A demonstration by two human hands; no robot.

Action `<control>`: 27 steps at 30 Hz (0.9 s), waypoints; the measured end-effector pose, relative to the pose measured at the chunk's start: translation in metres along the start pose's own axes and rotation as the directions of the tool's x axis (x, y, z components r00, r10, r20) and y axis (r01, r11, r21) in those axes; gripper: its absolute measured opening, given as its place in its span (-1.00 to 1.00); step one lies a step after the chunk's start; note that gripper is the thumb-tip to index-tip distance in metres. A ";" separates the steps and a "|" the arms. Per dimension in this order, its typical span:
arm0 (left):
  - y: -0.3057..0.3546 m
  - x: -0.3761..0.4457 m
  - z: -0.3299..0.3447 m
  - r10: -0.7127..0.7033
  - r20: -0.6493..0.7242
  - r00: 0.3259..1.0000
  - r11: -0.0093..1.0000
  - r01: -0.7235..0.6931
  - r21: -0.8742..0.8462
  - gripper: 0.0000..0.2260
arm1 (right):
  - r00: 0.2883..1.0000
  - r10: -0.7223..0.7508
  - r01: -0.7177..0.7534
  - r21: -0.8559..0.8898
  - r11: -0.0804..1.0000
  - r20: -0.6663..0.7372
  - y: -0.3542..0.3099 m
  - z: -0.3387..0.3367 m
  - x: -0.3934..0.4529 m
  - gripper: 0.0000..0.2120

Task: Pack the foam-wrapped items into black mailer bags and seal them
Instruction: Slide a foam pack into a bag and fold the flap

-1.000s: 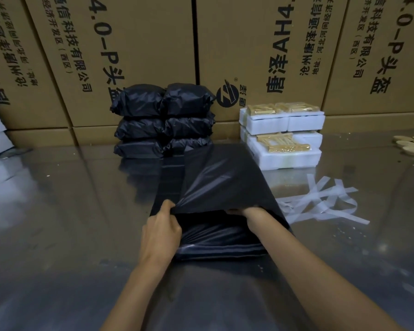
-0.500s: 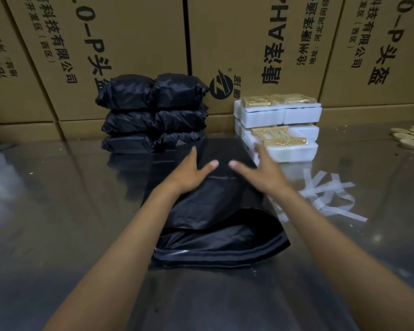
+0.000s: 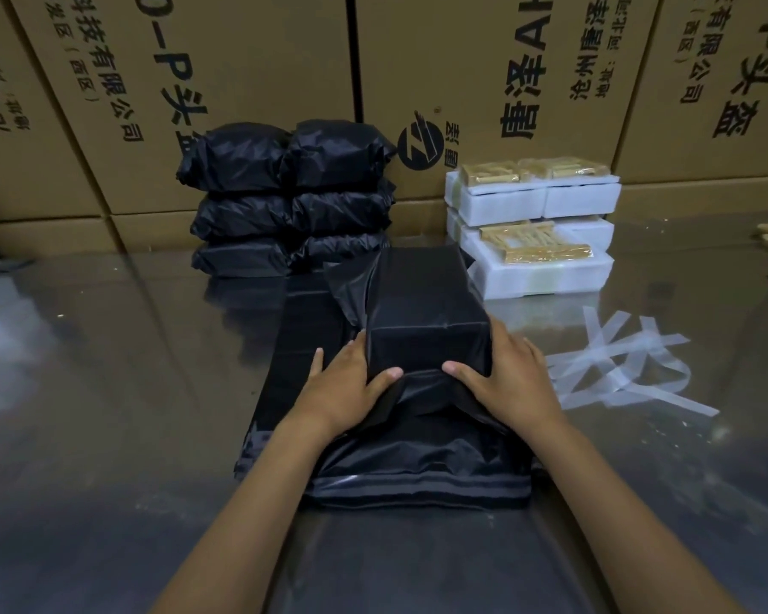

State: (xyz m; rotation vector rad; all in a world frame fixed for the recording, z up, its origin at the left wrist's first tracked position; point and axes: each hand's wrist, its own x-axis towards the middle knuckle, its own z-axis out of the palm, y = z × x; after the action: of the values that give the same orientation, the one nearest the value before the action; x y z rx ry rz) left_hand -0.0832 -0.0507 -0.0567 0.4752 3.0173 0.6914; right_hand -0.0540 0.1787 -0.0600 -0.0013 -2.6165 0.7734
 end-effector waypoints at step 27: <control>-0.035 -0.115 -0.045 0.284 -0.219 0.933 0.642 -0.355 -0.679 -0.88 | 0.996 -0.061 0.093 0.649 0.755 -0.072 0.006 -0.072 -0.091 -0.74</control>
State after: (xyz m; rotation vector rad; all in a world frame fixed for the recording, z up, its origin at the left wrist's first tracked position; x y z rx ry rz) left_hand 0.0125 -0.1342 -0.0375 0.9400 2.4207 1.8396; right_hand 0.0560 0.2110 -0.0437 0.2847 -2.1456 1.5923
